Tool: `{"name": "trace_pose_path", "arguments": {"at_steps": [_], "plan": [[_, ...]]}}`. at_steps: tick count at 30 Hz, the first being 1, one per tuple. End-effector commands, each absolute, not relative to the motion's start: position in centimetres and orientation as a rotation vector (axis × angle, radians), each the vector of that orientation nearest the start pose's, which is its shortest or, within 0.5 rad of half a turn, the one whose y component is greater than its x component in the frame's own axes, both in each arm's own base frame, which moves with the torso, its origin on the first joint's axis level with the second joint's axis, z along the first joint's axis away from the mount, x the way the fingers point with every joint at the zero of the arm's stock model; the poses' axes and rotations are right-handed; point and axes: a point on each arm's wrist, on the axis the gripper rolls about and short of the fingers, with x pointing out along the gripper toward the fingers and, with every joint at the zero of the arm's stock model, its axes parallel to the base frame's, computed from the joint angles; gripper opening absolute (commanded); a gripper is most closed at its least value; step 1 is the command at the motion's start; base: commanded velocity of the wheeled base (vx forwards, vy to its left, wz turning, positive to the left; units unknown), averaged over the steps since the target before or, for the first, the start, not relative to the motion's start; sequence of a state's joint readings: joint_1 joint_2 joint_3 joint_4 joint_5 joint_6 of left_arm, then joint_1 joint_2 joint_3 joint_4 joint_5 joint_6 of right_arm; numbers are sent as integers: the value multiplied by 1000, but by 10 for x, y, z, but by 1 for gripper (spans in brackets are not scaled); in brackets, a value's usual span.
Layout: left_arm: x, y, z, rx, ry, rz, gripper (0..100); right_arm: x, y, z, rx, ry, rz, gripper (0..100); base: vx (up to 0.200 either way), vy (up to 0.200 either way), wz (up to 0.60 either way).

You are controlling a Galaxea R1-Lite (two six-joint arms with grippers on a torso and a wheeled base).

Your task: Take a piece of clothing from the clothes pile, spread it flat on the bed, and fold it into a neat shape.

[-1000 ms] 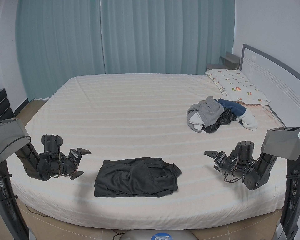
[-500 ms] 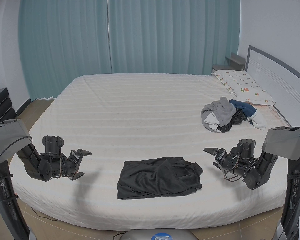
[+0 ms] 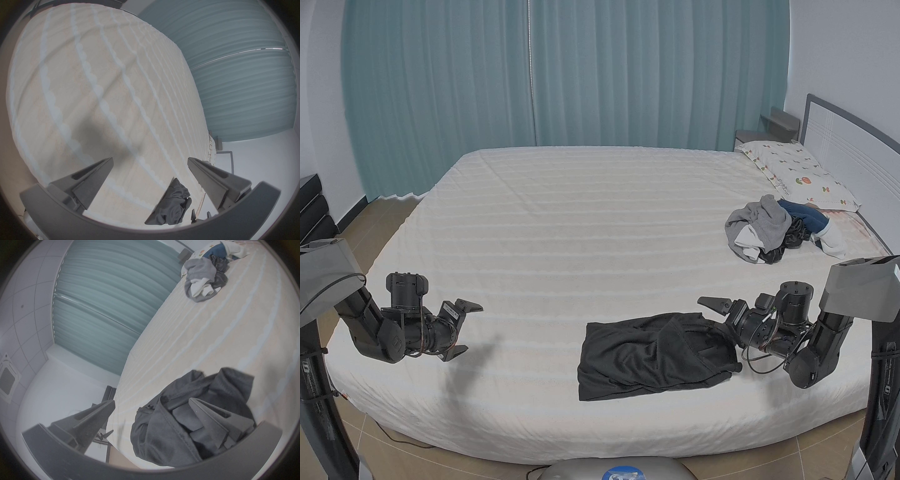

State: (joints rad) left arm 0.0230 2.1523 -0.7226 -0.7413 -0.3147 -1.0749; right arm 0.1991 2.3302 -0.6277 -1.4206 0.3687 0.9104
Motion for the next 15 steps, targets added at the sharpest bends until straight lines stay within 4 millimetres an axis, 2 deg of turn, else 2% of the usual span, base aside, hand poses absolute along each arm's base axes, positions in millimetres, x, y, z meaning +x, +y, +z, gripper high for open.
{"name": "trace_pose_path", "arguments": {"at_steps": [1,4,15], "plan": [[343,0,23,-1140,766,112,100,343,92,-7,877,572,424,100,0,0,0],[343,0,23,-1139,764,113,100,342,102,-15,824,589,453,100,0,0,0],[344,0,22,-1138,765,113,100,340,104,-27,771,606,456,100,0,0,0]]}}
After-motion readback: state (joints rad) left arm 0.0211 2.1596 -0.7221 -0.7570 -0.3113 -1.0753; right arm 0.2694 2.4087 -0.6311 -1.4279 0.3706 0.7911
